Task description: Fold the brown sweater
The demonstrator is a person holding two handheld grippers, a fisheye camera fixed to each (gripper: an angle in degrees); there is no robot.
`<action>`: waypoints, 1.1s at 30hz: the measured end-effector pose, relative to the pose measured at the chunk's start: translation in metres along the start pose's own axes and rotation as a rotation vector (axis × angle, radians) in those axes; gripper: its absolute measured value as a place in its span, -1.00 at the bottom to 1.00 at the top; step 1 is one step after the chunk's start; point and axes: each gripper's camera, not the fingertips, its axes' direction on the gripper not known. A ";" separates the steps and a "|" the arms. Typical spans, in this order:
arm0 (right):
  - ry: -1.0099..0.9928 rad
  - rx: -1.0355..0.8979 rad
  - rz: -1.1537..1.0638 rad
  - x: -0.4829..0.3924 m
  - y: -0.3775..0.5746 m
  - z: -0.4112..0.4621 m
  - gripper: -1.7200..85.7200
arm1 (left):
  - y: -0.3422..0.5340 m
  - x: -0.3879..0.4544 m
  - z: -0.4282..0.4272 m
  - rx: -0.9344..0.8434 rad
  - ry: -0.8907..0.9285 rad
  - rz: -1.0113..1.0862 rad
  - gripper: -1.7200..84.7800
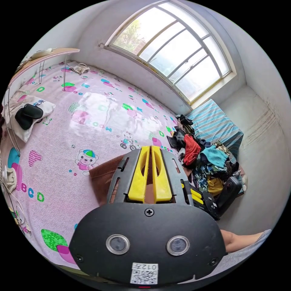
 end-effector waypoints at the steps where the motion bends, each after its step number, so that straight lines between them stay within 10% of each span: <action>1: -0.002 0.004 0.010 0.006 -0.005 -0.008 -0.97 | -0.005 0.018 0.017 -0.013 -0.007 0.005 -0.96; 33: -0.058 -0.077 0.803 0.233 -0.120 -0.113 -0.95 | -0.051 0.224 0.439 -0.589 -0.187 0.240 -0.96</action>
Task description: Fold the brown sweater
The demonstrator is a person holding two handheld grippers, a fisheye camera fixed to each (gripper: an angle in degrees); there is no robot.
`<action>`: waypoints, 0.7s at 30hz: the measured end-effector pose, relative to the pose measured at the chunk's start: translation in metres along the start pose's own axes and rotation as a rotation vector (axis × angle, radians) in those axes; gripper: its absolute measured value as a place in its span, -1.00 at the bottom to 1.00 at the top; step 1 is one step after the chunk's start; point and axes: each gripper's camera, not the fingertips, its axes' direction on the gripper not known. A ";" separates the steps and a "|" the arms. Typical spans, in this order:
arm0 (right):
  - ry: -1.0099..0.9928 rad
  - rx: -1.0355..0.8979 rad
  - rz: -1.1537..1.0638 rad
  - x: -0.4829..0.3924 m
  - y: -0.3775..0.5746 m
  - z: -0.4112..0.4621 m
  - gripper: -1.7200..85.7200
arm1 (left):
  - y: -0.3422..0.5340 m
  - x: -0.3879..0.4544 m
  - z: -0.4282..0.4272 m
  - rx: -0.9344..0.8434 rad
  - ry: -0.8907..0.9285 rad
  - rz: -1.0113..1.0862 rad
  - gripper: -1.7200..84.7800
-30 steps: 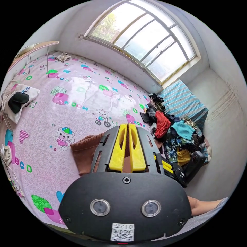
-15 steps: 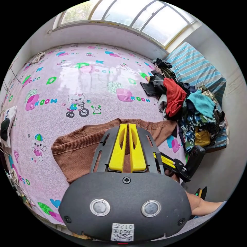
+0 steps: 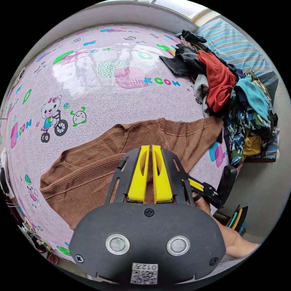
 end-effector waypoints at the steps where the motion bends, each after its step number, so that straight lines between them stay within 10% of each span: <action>1: 0.005 -0.004 0.008 -0.001 -0.001 0.001 -0.95 | 0.004 -0.007 -0.010 0.037 0.020 0.002 -0.96; 11: 0.171 0.159 -0.020 -0.072 0.019 -0.024 -0.91 | 0.139 -0.148 -0.076 0.150 -0.078 -0.241 -0.96; 21: 0.009 -0.218 -0.439 -0.285 0.018 0.161 -0.98 | 0.191 -0.205 -0.053 0.088 -0.085 -0.334 -0.96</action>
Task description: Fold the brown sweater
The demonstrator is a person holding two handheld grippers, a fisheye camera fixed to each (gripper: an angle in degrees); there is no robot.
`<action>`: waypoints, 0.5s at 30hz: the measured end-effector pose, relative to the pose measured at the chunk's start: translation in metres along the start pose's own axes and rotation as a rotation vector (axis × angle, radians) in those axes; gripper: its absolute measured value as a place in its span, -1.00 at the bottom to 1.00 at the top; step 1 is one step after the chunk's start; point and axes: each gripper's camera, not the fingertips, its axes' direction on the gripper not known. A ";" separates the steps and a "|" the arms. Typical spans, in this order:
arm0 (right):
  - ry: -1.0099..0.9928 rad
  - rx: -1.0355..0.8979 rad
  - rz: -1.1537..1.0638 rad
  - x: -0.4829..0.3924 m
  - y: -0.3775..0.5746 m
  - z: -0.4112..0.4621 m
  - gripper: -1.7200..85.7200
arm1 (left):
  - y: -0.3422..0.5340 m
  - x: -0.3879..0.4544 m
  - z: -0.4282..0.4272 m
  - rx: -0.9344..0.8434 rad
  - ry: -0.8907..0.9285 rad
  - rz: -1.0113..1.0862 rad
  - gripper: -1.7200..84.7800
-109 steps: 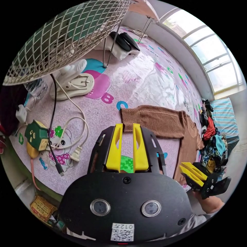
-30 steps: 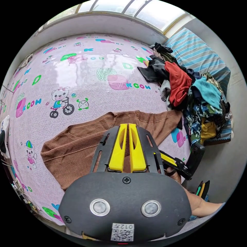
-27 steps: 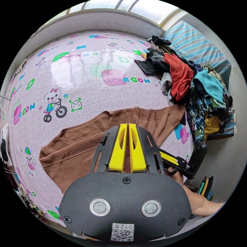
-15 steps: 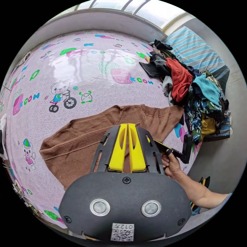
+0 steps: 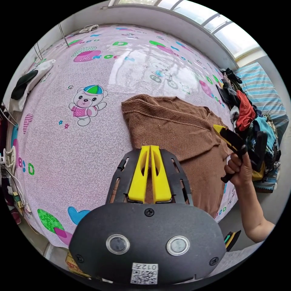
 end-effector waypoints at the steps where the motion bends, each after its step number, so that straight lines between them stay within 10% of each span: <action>1: -0.003 -0.025 -0.021 -0.011 -0.007 0.014 -0.98 | 0.002 -0.001 0.004 -0.008 0.007 0.003 -0.96; 15: 0.149 -0.388 -0.081 -0.125 -0.091 0.240 -0.98 | 0.023 -0.024 0.030 -0.022 0.110 0.048 -0.96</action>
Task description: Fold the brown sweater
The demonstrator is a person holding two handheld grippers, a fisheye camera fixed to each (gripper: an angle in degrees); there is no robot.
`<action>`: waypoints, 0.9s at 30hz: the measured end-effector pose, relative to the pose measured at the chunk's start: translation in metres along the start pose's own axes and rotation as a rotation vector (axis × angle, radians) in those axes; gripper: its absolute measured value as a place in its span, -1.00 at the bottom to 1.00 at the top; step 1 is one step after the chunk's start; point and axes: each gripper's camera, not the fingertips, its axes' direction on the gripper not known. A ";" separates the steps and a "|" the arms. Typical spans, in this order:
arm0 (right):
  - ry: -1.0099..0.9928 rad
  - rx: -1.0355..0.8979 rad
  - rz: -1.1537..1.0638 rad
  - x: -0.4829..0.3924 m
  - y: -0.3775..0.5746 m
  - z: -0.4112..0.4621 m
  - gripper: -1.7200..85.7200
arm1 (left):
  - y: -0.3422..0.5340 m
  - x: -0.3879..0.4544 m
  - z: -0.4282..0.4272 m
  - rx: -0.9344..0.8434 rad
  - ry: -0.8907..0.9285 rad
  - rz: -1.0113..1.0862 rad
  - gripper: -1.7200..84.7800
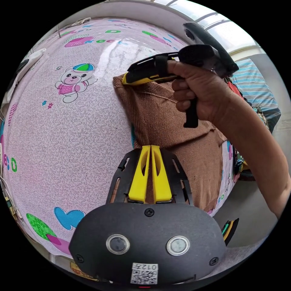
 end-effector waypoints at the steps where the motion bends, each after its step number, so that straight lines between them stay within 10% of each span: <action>1: -0.002 0.018 0.020 -0.001 -0.002 0.001 -0.98 | 0.001 0.000 0.000 0.010 -0.004 0.013 -0.96; 13: -0.153 0.232 0.142 -0.023 0.070 -0.041 -0.98 | 0.013 -0.026 -0.020 -0.027 0.010 -0.069 -0.97; 27: 0.213 0.158 0.515 -0.052 0.438 -0.067 -0.98 | 0.138 0.058 -0.007 -0.221 -0.056 0.185 -0.97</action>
